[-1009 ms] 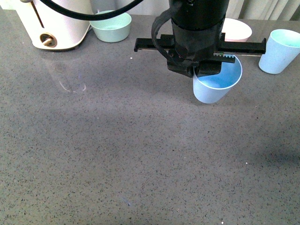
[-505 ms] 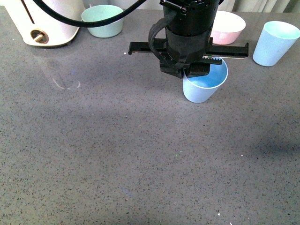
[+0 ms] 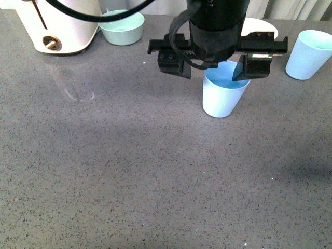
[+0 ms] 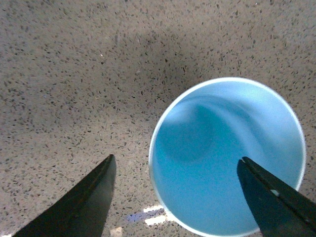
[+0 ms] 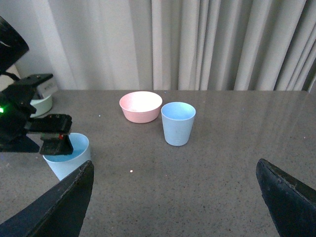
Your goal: Stack blue cups with both arms
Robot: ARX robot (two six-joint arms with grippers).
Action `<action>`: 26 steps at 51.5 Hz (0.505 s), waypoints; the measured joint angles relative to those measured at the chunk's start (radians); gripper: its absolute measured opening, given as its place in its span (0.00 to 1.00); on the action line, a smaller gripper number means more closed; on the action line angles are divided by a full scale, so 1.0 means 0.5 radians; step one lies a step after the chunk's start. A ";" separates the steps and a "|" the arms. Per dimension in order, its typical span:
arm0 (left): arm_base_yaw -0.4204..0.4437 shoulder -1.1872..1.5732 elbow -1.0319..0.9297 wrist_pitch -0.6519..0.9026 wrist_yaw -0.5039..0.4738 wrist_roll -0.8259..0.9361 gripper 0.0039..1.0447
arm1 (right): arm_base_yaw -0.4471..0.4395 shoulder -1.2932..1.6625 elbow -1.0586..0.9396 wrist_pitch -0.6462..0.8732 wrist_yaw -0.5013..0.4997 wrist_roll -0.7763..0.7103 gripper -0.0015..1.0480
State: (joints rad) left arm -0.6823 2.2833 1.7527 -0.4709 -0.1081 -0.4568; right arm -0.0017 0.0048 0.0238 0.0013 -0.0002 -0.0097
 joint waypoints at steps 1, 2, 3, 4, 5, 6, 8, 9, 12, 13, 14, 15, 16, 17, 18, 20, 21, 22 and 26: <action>0.002 -0.013 -0.010 0.009 -0.003 0.001 0.79 | 0.000 0.001 0.000 0.000 0.000 0.000 0.91; 0.005 -0.027 -0.020 0.017 -0.007 0.000 0.81 | 0.000 0.000 0.000 0.000 0.000 0.000 0.91; 0.008 -0.055 -0.040 0.029 -0.008 -0.001 0.85 | 0.000 0.001 0.000 0.000 0.000 0.000 0.91; 0.011 -0.086 -0.063 0.045 -0.007 -0.001 0.88 | 0.000 0.001 0.000 0.000 0.000 0.000 0.91; 0.016 -0.121 -0.089 0.064 -0.008 0.000 0.91 | 0.000 0.001 0.000 0.000 0.001 0.000 0.91; 0.021 -0.157 -0.114 0.085 -0.010 0.002 0.93 | 0.000 0.000 0.000 0.000 0.000 0.000 0.91; 0.034 -0.232 -0.166 0.127 -0.017 0.002 0.92 | 0.000 0.000 0.000 0.000 0.001 0.000 0.91; 0.044 -0.293 -0.212 0.166 -0.018 0.002 0.91 | 0.000 0.001 0.000 0.000 0.000 0.000 0.91; 0.069 -0.403 -0.298 0.237 -0.053 0.003 0.92 | 0.000 0.001 0.000 0.000 0.001 0.000 0.91; 0.075 -0.426 -0.317 0.255 -0.057 0.003 0.92 | 0.000 0.001 0.000 0.000 0.001 0.000 0.91; 0.095 -0.497 -0.381 0.310 -0.072 0.003 0.92 | 0.000 0.001 0.000 0.000 0.000 0.000 0.91; 0.109 -0.546 -0.427 0.350 -0.095 0.006 0.92 | 0.000 0.000 0.000 0.000 0.000 0.000 0.91; 0.124 -0.594 -0.477 0.396 -0.110 0.008 0.92 | 0.000 0.000 0.000 0.000 0.000 0.000 0.91; 0.139 -0.644 -0.525 0.439 -0.132 0.009 0.92 | 0.000 0.000 0.000 0.000 0.001 0.000 0.91; 0.167 -0.720 -0.601 0.506 -0.137 0.008 0.92 | 0.000 0.001 0.000 0.000 0.001 0.000 0.91; 0.208 -0.826 -0.710 0.592 -0.138 0.009 0.92 | 0.000 0.001 0.000 0.000 0.001 0.000 0.91; 0.229 -0.879 -0.766 0.632 -0.140 0.012 0.92 | 0.000 0.001 0.000 0.000 0.001 0.000 0.91; 0.251 -0.935 -0.823 0.674 -0.143 0.016 0.92 | 0.000 0.001 0.000 0.000 0.001 0.000 0.91; 0.359 -1.173 -1.075 0.848 -0.175 0.069 0.91 | 0.000 0.000 0.000 0.000 0.001 0.000 0.91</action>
State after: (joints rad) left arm -0.5026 1.6970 1.2152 -0.0467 -0.1959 -0.4221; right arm -0.0017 0.0048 0.0238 0.0013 0.0002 -0.0097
